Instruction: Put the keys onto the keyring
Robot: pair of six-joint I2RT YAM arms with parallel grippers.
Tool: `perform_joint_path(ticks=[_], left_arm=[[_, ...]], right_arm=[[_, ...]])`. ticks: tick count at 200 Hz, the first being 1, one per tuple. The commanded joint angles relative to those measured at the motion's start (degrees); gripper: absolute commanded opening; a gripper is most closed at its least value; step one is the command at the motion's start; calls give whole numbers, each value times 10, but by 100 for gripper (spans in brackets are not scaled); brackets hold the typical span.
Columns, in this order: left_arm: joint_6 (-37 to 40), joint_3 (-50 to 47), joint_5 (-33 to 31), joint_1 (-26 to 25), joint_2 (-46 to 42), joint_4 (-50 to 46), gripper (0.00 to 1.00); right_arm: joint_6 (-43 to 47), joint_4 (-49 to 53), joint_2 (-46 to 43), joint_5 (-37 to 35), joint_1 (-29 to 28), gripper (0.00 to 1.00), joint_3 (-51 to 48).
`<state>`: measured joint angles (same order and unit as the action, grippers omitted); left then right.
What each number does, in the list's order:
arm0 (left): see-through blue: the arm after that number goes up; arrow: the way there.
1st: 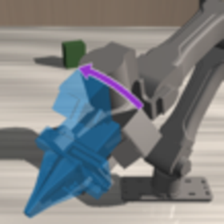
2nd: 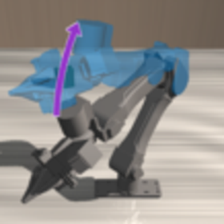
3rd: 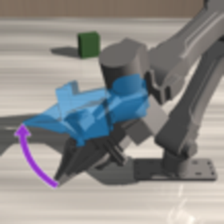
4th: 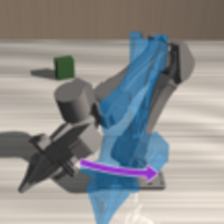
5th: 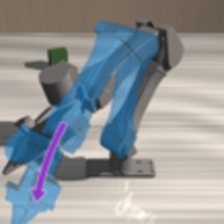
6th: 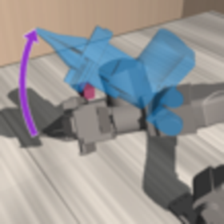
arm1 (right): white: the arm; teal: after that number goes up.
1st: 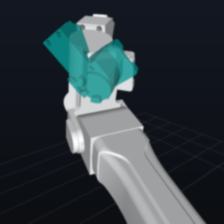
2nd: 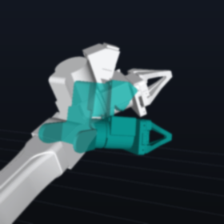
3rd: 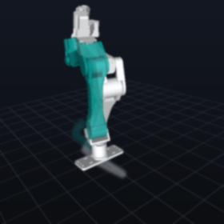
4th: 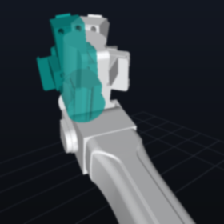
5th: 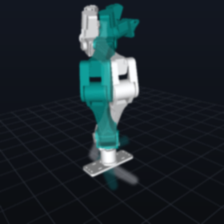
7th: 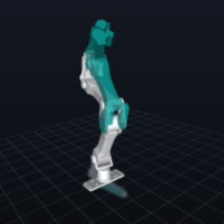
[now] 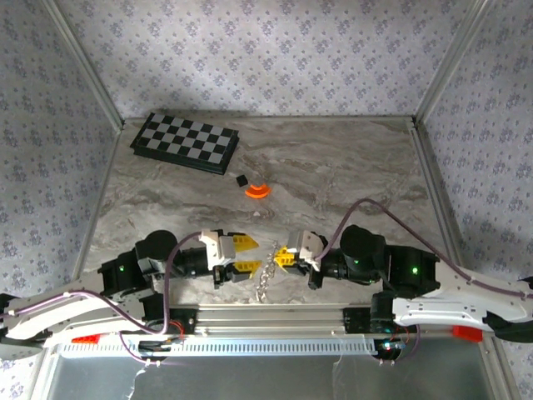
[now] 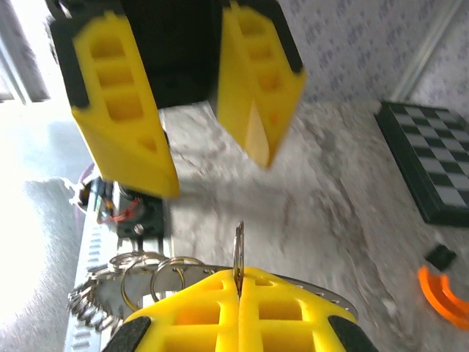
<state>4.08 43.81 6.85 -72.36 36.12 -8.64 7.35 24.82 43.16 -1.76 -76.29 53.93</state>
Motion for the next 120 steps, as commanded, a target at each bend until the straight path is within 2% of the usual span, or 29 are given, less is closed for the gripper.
perform_joint_path(ticks=[1,18,50,120], left_arm=[[37,52,-46,2,9,-123,40],[40,70,-35,2,26,-148,40],[41,78,0,2,63,-125,39],[37,75,42,2,130,-55,33]], right_arm=[[29,122,12,-58,-3,0,61],[38,167,27,-62,-2,0,84],[55,209,55,-53,-3,0,117],[64,219,95,-16,5,0,139]])
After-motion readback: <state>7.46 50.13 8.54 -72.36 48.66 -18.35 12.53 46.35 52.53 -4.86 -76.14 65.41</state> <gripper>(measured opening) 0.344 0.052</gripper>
